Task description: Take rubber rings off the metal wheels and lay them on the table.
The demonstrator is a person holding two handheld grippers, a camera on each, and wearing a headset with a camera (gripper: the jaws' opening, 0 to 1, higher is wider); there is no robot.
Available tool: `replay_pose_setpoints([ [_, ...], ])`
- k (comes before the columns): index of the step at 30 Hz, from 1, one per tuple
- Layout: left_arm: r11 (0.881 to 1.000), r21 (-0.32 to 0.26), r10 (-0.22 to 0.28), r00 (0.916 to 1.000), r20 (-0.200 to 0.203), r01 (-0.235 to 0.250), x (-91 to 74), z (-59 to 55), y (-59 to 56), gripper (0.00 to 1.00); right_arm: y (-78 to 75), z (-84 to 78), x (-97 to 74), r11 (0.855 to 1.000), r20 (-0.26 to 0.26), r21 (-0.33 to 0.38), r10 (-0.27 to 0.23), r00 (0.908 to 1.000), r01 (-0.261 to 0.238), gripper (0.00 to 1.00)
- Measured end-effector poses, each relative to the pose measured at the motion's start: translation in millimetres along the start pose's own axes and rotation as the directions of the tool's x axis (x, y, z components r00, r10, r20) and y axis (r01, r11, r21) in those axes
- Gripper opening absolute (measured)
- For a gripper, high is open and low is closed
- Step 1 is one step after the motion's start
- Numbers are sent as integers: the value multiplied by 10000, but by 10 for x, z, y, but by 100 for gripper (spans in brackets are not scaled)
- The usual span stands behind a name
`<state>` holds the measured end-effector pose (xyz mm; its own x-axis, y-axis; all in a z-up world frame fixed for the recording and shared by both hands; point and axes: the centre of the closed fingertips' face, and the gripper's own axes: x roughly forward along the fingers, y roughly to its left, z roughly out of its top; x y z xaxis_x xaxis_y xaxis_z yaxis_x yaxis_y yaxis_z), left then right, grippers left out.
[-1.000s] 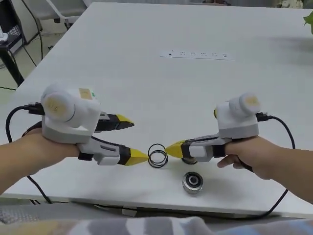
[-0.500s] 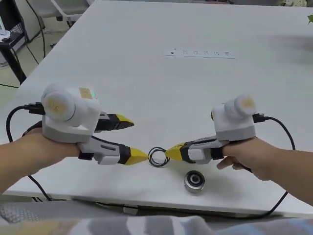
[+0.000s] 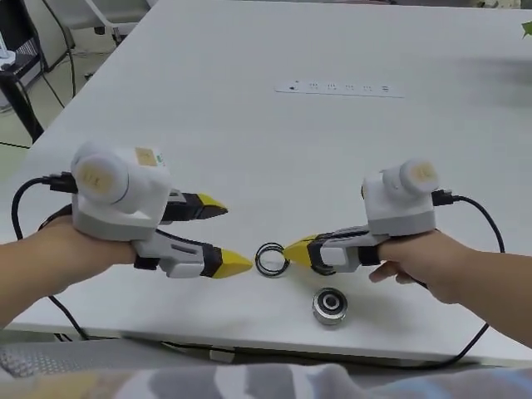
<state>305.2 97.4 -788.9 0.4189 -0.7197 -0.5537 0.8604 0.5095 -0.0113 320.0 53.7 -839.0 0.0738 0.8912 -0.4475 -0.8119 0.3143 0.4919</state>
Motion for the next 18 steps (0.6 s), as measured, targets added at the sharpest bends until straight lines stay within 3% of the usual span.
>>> replay_pose_setpoints([
  [18,10000,-8,-50,10000,-87,50,6,-6,-12,55,-67,57,-36,9986,222,-339,-394,9990,401,11],
])
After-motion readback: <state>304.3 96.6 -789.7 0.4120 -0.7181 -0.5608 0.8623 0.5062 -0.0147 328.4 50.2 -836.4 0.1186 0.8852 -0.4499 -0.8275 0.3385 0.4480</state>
